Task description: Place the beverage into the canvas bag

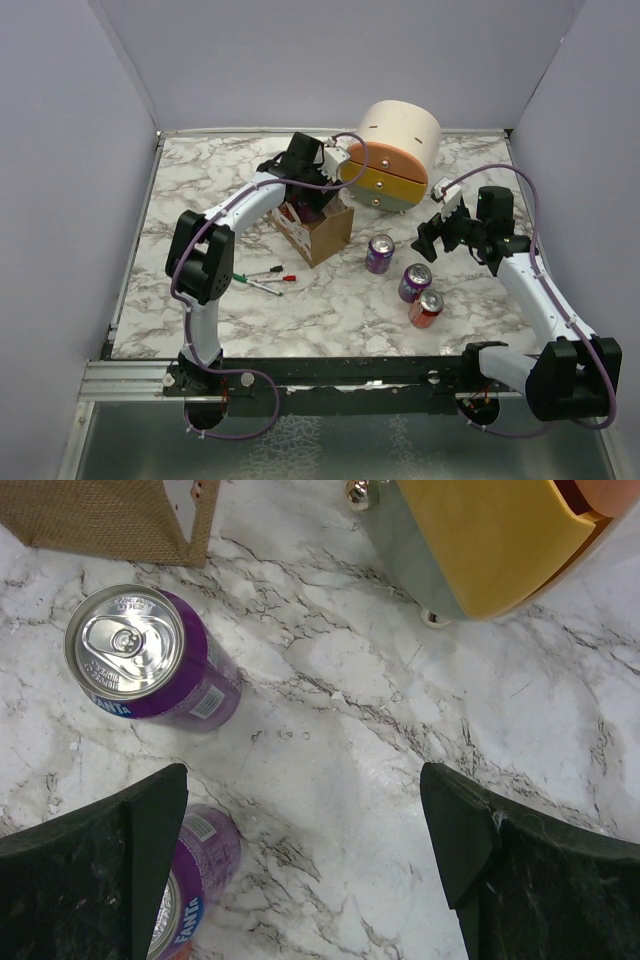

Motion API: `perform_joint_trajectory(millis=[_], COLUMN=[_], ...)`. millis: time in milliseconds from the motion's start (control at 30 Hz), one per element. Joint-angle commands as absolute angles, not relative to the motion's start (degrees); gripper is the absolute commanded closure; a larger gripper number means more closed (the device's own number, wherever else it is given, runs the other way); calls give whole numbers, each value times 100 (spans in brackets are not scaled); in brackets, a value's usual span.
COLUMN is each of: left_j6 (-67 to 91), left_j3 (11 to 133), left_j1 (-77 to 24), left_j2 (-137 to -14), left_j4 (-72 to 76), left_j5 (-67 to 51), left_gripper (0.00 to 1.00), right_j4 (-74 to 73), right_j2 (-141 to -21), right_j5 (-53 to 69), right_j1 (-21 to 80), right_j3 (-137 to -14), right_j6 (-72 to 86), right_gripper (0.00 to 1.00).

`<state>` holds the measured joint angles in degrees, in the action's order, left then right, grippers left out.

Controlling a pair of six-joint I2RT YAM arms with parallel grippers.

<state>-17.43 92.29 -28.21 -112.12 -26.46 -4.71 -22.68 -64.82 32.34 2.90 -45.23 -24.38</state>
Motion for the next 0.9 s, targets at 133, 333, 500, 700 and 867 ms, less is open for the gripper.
perform_joint_trajectory(millis=[133,333,500,700,867], left_j6=[-1556,-1556,-1496,-1424,-1472], left_j3=[9610,9715,9835,9768,9627], left_j1=[-2707,-2707,-2707,-2707,-2720], left_j2=[-11444,-11439,-11400,-11355,-11386], left_j4=[-3064,-3192,-3327,-3270,-3088], left_j5=[-804,-975,-1243,-1377,-1168], left_gripper=[28,48,62,69,69], right_j4=[-2170,-2163,-2162,-2169,-2179], right_j2=[-6435,-6459,-6456,-6443,-6426], right_j5=[3093,3094,3093,3093,3101], right_j1=[264,264,264,264,264], right_j3=[-4475,-4482,-4477,-4479,-4482], right_j6=[-2541,-2546,-2557,-2549,-2553], right_gripper=[0,0,0,0,0])
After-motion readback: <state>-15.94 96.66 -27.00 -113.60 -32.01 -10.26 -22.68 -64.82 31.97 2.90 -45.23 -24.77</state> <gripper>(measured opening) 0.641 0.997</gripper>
